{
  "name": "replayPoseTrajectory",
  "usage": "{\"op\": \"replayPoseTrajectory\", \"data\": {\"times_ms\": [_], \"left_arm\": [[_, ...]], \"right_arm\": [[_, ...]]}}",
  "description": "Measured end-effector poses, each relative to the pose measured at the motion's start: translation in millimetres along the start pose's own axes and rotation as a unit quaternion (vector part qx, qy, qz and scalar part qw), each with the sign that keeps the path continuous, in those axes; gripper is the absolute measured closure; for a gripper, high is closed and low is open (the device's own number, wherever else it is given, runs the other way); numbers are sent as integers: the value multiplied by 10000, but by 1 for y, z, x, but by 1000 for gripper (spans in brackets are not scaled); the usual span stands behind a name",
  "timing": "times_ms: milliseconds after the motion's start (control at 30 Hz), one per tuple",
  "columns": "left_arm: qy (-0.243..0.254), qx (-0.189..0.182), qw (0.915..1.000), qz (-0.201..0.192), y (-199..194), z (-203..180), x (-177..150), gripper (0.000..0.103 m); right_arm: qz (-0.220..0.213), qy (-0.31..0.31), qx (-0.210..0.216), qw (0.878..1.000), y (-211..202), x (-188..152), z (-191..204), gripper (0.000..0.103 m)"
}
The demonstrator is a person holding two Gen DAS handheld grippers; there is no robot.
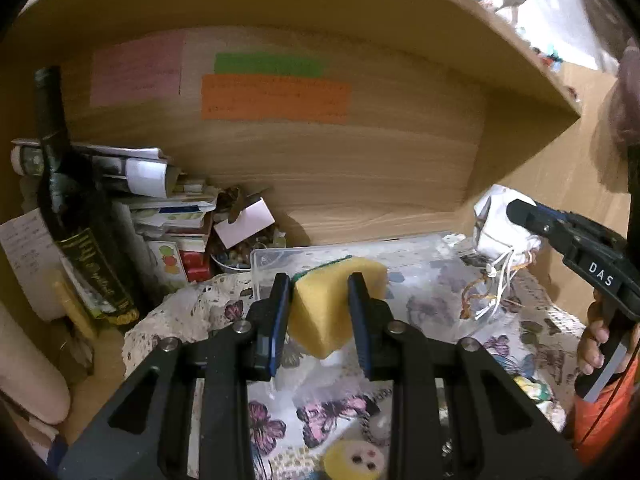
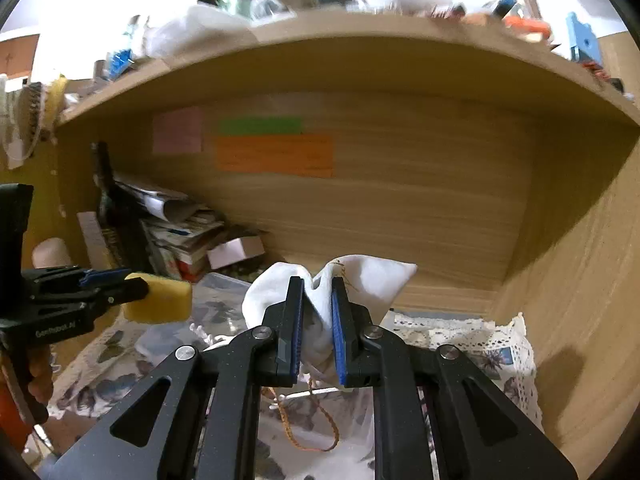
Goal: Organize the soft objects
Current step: 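Carry sponge and pouch over the clear box and open both tools to drop them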
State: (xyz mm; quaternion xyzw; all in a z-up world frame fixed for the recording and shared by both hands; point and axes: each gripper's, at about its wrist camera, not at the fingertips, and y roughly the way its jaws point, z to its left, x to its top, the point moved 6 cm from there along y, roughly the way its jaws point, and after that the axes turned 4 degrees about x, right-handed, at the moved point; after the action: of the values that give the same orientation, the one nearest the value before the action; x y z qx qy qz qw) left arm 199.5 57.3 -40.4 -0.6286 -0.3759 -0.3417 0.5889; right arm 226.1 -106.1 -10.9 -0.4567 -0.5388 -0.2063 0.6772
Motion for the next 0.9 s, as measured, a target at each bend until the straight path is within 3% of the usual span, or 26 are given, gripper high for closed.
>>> {"op": "replayPoseTrajectory", "data": {"times_ms": [367,700,800,900], "left_arm": [[143,115,9954,938,77,3,-21,74],[362,33,9902,1348,108,-6,-33,72],[344,-55,9893,1415,103,-8,-34,66],[297,-56,9899,1386,96,-7,-32,54]], "right_arm": [[1344,-65,98,9909,90,-44,-14,91],[2087,-256,107,9776,111,-74,-6,91],[2168,-363,73,9755,109,-78,-5,84],[2084,-380,36,9773,105,-75,-5,68]]}}
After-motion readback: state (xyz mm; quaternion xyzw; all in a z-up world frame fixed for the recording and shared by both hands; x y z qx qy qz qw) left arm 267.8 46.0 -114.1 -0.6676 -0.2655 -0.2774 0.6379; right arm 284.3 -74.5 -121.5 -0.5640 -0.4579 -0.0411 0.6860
